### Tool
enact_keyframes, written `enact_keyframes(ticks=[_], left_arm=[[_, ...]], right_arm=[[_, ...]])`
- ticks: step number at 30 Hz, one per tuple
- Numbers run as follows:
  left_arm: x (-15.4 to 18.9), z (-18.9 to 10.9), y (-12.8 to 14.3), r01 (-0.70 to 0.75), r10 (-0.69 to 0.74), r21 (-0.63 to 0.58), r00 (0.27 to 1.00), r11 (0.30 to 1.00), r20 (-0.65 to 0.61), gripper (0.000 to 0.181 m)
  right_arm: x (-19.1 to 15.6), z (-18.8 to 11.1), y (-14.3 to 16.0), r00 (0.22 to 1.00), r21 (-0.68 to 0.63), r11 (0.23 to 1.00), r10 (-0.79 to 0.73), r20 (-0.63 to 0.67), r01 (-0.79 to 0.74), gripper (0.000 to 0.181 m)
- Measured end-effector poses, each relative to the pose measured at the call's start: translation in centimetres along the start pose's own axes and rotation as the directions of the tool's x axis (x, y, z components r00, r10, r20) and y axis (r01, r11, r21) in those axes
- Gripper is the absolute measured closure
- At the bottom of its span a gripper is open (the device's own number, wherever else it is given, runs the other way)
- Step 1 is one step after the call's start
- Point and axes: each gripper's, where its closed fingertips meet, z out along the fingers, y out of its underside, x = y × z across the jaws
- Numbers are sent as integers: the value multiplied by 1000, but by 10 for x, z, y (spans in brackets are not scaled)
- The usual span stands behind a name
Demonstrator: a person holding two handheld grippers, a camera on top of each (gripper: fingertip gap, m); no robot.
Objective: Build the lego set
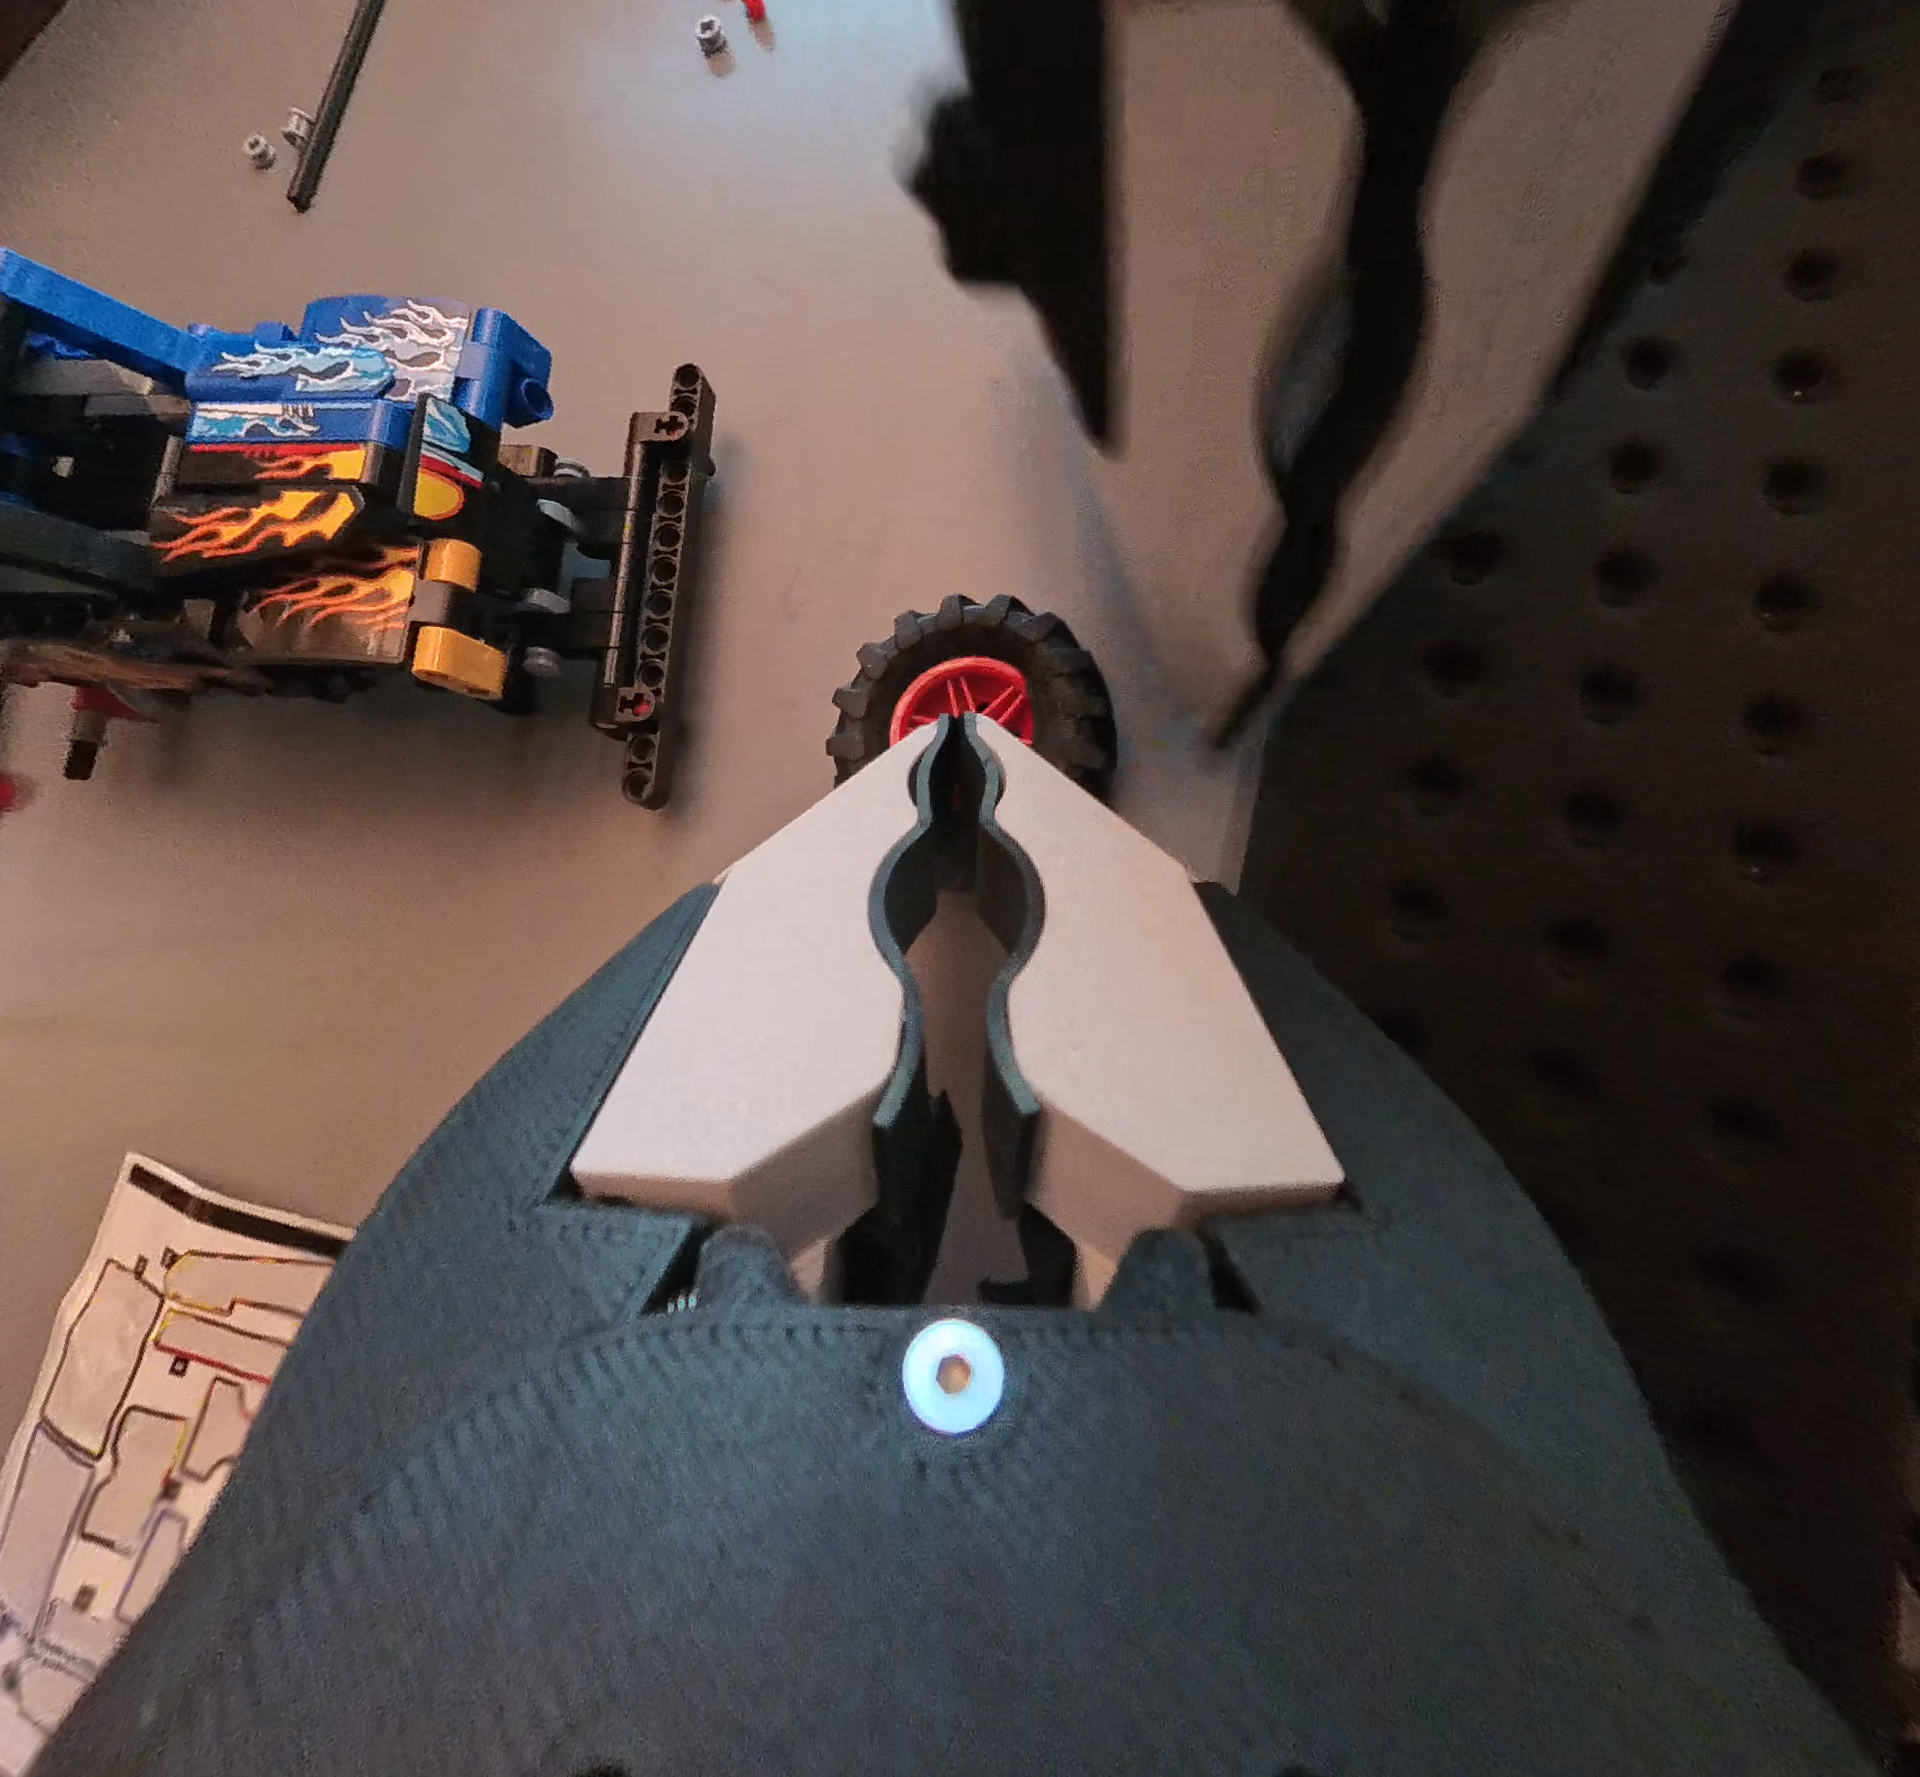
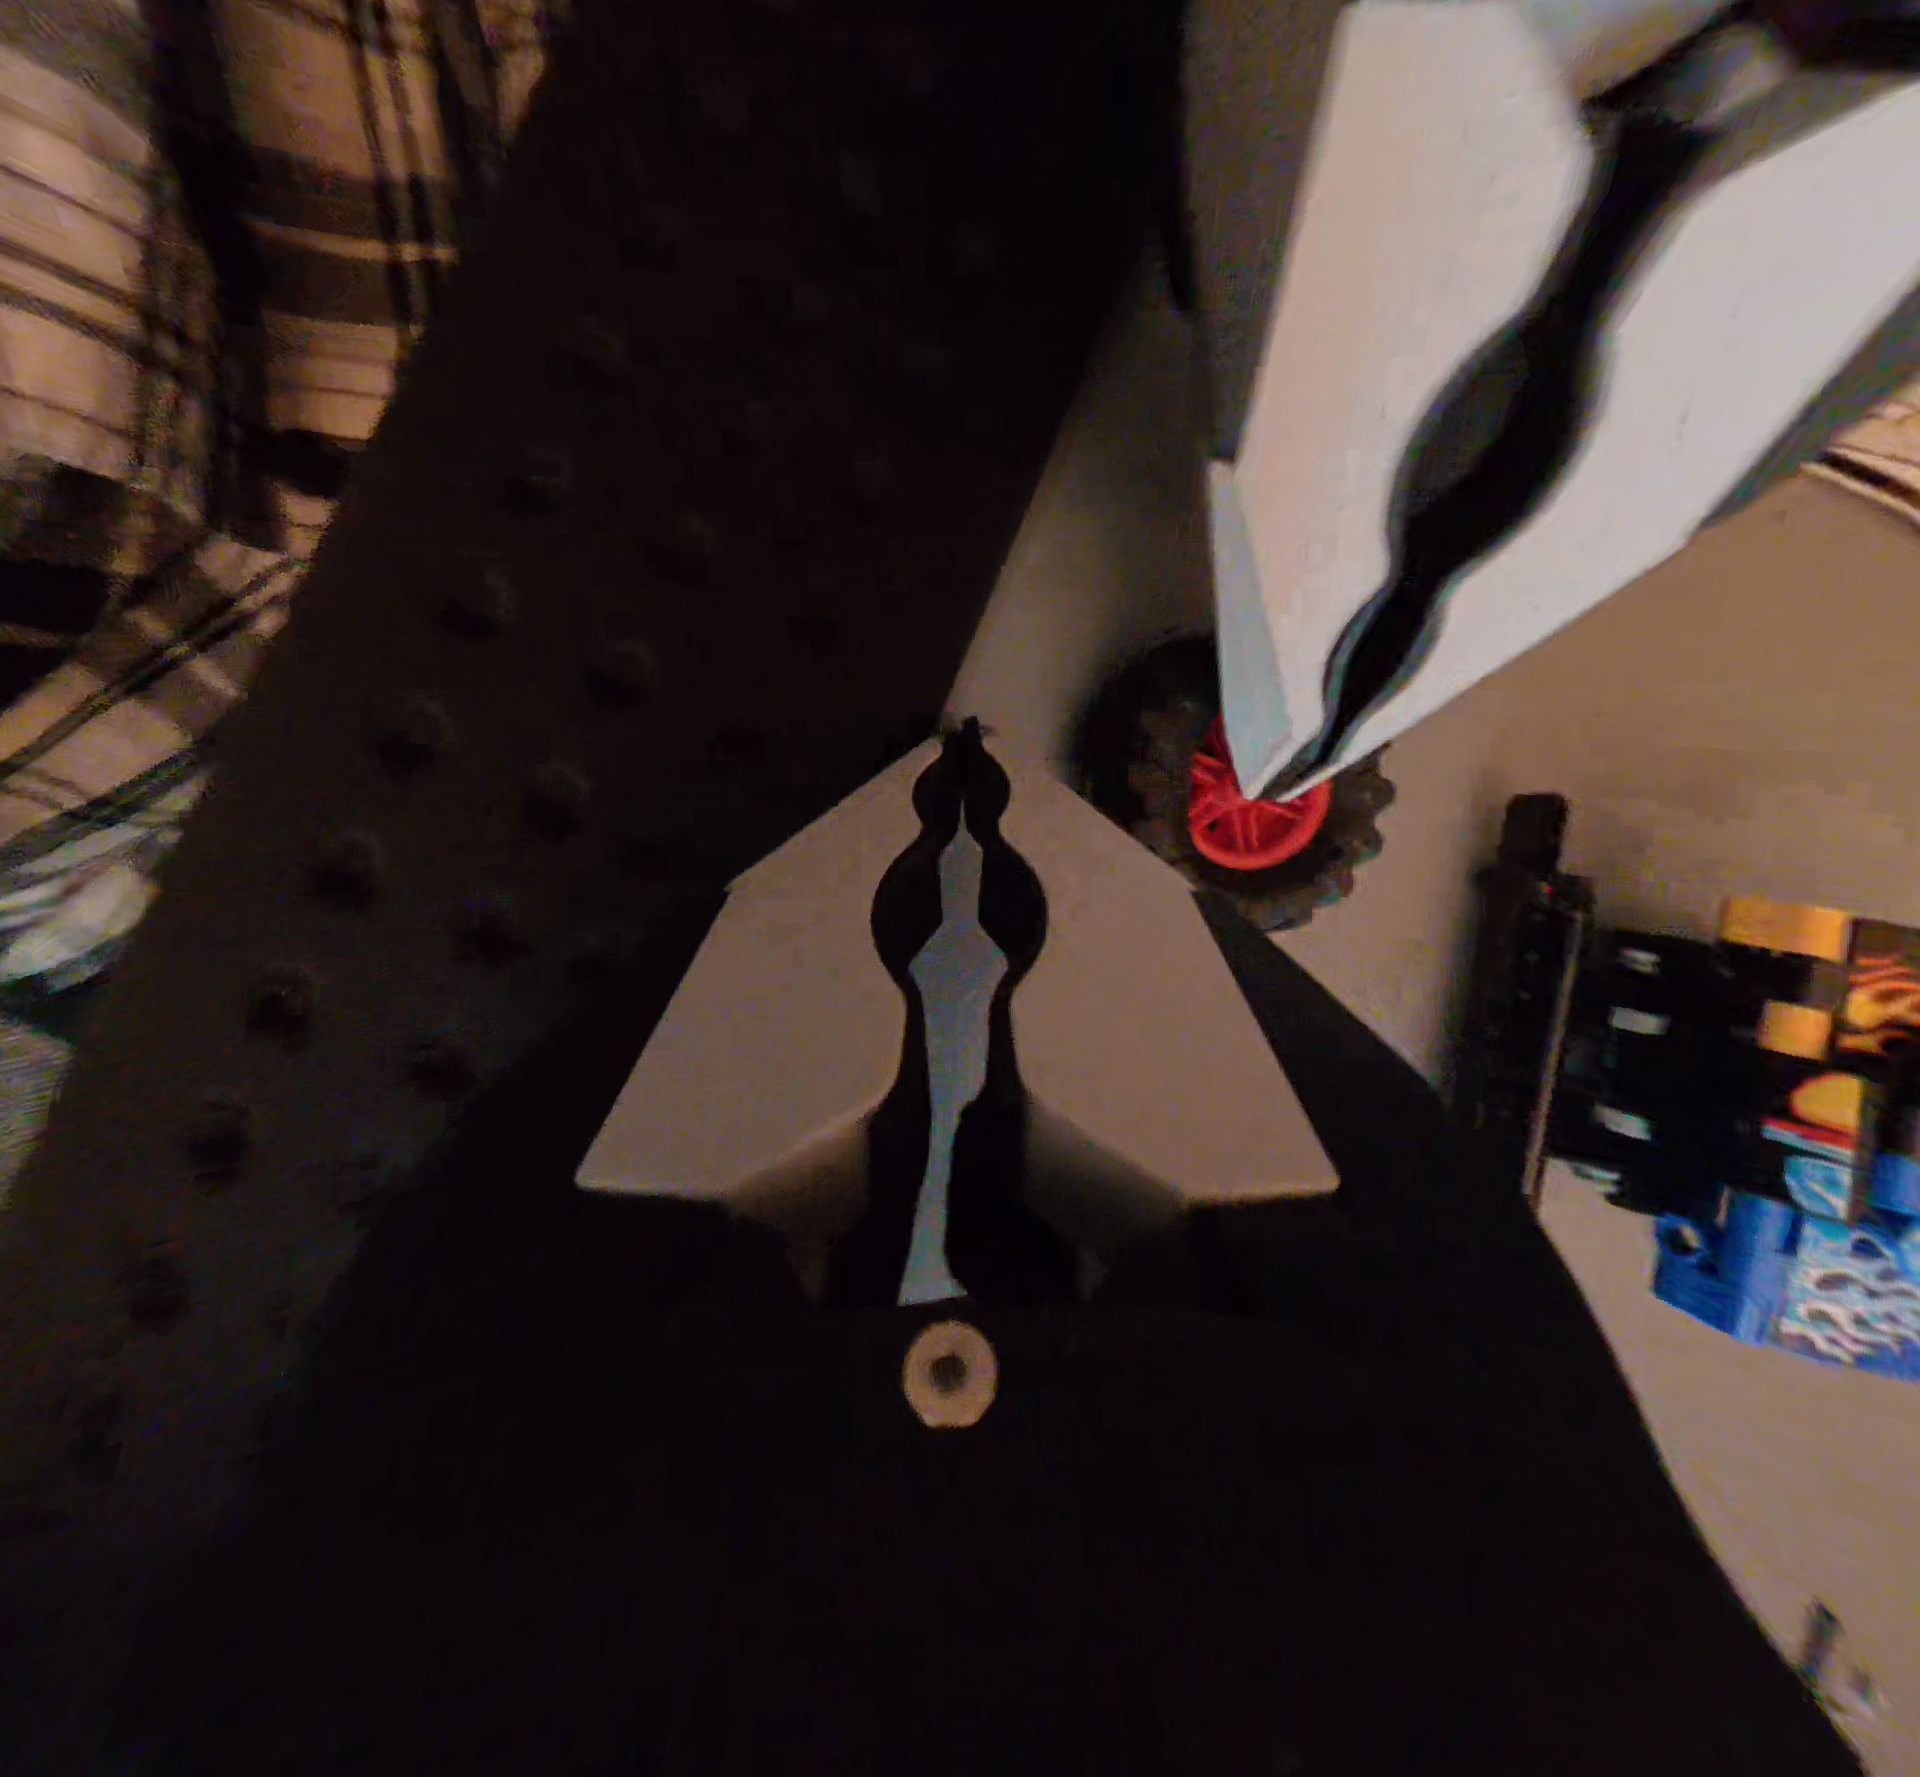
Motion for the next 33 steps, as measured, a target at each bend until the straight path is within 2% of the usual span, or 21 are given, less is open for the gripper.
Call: enact_keyframes(ticks=[2, 5, 10, 23, 33], left_arm=[[0, 0, 0, -6, 6, 1, 1000, 1000, 12, 181], [0, 0, 0, 10, -10, 3, 1000, 1000, 8, 181], [-2, 1, -1, 36, -36, 5, 999, 999, 22, 181], [-2, 1, -1, 60, -61, 19, 998, 998, 24, 181], [-2, 1, -1, 57, -58, 15, 998, 998, 40, 181]], right_arm=[[1, 8, 0, 999, -9, 1000, -26, -48, 25, 181], [14, -16, -12, 995, 105, 994, 44, -93, -34, 181], [31, -17, 4, 979, 70, 994, 95, -182, -84, 167], [31, -6, 7, 978, 27, 996, 89, -188, -85, 165], [33, -4, 7, 979, 42, 995, 98, -181, -92, 164]])
